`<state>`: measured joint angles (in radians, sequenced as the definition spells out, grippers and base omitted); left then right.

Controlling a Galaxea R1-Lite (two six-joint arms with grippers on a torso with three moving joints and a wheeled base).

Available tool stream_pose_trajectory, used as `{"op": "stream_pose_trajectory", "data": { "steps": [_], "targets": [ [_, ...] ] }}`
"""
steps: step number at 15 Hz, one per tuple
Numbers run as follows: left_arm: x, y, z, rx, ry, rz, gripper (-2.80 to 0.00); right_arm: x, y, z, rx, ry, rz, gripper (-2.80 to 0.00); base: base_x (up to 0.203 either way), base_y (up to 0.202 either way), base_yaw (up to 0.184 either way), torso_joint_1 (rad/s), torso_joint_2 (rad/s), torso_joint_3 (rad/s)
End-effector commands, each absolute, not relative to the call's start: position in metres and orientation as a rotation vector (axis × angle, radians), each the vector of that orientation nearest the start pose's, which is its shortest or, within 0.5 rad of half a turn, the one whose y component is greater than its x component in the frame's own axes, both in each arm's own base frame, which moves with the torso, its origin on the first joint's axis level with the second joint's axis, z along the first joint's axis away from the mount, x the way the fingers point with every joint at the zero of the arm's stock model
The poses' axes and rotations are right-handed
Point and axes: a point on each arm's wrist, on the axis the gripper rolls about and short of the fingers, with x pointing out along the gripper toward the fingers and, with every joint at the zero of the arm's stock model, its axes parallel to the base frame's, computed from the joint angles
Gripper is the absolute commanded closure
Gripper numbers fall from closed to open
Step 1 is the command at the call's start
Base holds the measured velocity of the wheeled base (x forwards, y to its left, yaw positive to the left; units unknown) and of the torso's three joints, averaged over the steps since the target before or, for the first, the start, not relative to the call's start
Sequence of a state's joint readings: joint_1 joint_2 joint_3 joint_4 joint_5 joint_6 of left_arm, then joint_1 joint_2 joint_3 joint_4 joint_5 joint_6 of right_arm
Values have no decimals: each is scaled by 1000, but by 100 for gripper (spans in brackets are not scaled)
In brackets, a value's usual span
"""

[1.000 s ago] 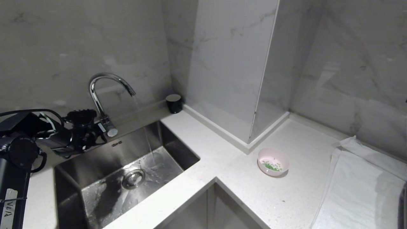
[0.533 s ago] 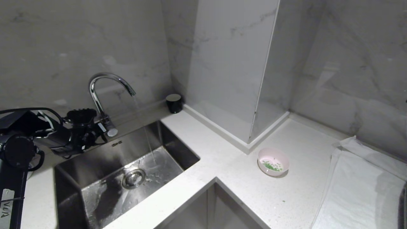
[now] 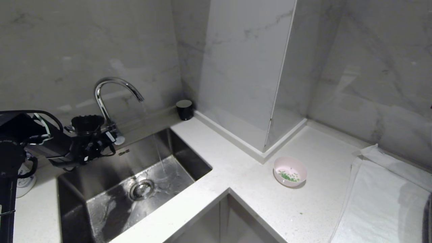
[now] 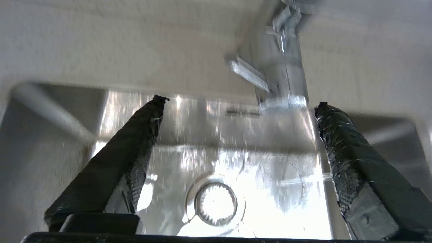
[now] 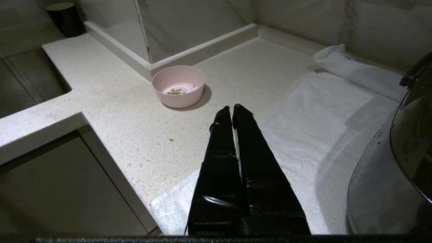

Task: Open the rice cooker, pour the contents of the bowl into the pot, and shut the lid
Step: Turn on the tap, then pick up the bowl on the table

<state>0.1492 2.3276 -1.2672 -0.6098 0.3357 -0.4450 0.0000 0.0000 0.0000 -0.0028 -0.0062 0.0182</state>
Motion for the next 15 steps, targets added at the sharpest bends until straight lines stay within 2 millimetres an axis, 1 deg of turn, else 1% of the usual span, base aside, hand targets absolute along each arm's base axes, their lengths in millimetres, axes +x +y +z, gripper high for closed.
{"op": "stream_pose_trajectory", "data": {
  "steps": [1,3,5,7,10,12,15],
  "targets": [
    [429,68,55,-380,377,573,-280,-23,0,76,18,-3,-6,0,0,0,0,0,0,0],
    [415,59,47,-370,395,560,-280,-23,0,76,18,-3,-6,0,0,0,0,0,0,0],
    [400,48,47,-352,356,522,-280,-23,0,76,18,-3,-6,0,0,0,0,0,0,0],
    [381,33,46,-293,346,465,-280,-23,0,76,18,-3,-6,0,0,0,0,0,0,0],
    [355,10,63,-254,306,331,-280,-23,0,76,18,-3,-6,0,0,0,0,0,0,0],
    [337,1,72,-254,319,237,-280,-23,0,76,18,-3,-6,0,0,0,0,0,0,0],
    [310,-9,82,-207,342,90,-280,-23,0,76,18,-3,-6,0,0,0,0,0,0,0]
  ]
}}
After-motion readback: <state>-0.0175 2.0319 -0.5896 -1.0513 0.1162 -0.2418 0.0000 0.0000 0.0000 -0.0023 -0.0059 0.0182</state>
